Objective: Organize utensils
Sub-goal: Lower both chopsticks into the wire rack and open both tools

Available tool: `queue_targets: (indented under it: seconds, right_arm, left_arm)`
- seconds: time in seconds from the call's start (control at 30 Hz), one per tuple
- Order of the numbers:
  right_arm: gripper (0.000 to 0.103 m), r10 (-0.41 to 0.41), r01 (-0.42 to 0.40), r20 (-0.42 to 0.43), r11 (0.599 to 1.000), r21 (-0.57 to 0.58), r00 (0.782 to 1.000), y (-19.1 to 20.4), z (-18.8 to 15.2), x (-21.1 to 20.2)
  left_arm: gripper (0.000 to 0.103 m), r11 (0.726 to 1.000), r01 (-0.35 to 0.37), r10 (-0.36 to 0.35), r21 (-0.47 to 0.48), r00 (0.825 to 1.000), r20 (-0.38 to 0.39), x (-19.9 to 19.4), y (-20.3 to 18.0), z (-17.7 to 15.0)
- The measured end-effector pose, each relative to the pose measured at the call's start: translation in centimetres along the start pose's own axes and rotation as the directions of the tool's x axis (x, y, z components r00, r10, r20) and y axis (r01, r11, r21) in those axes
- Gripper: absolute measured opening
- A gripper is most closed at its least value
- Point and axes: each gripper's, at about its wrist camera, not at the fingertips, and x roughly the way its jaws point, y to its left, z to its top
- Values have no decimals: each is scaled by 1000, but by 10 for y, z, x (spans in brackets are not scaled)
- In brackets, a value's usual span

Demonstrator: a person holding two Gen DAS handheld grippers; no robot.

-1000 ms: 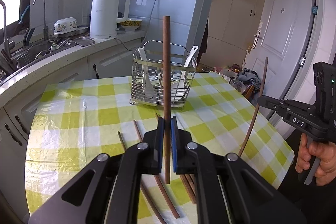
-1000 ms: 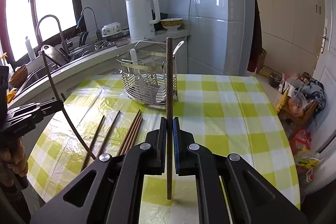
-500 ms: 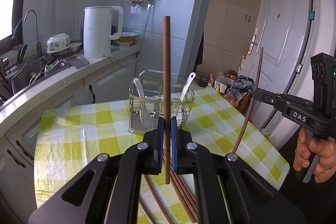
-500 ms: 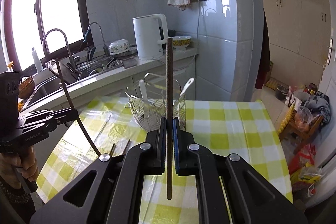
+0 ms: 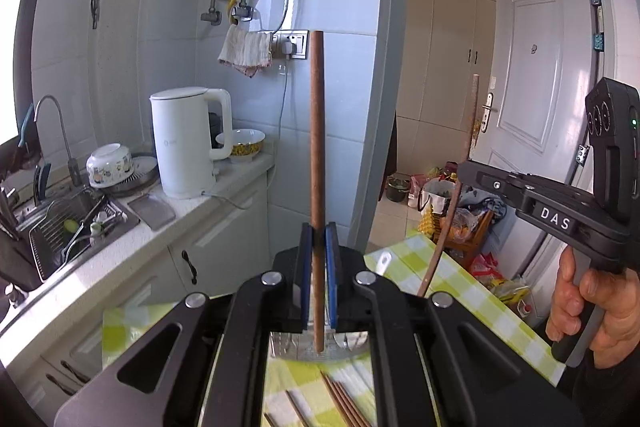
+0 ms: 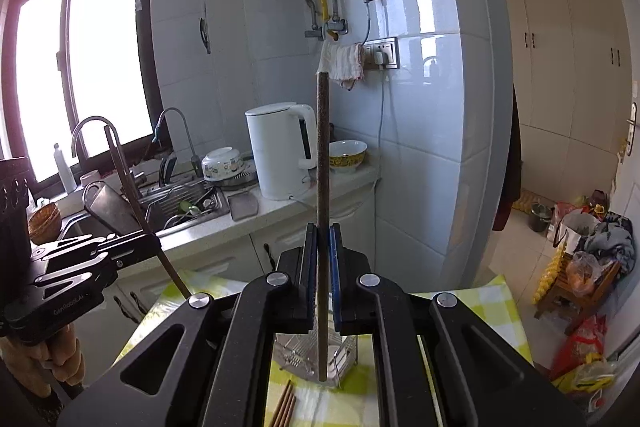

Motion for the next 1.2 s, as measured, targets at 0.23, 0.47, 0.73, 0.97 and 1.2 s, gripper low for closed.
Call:
queue_targets:
  seconds: [0.23,0.47,0.73,0.97,1.2]
  right_arm:
    - [7,-3,5,-34,999,43,999,-7,-3,52]
    - [7,-3,12,-97,996,88,995,-20,-27,93]
    - [7,18,2,-171,993,115,985,-26,-53,114]
    - [7,28,3,-232,991,133,972,-32,-73,129]
    - [7,32,5,-265,990,138,964,-35,-85,139]
  left_arm:
    - [6,999,-34,33,-24,999,-28,52,11,20]
    - [6,997,-48,42,-58,995,-93,98,23,0]
    - [6,991,-43,14,-130,976,-218,136,40,-32]
    - [6,989,-56,14,-137,957,-291,157,41,-50]
    - [7,991,-73,30,-109,936,-350,178,40,-64]
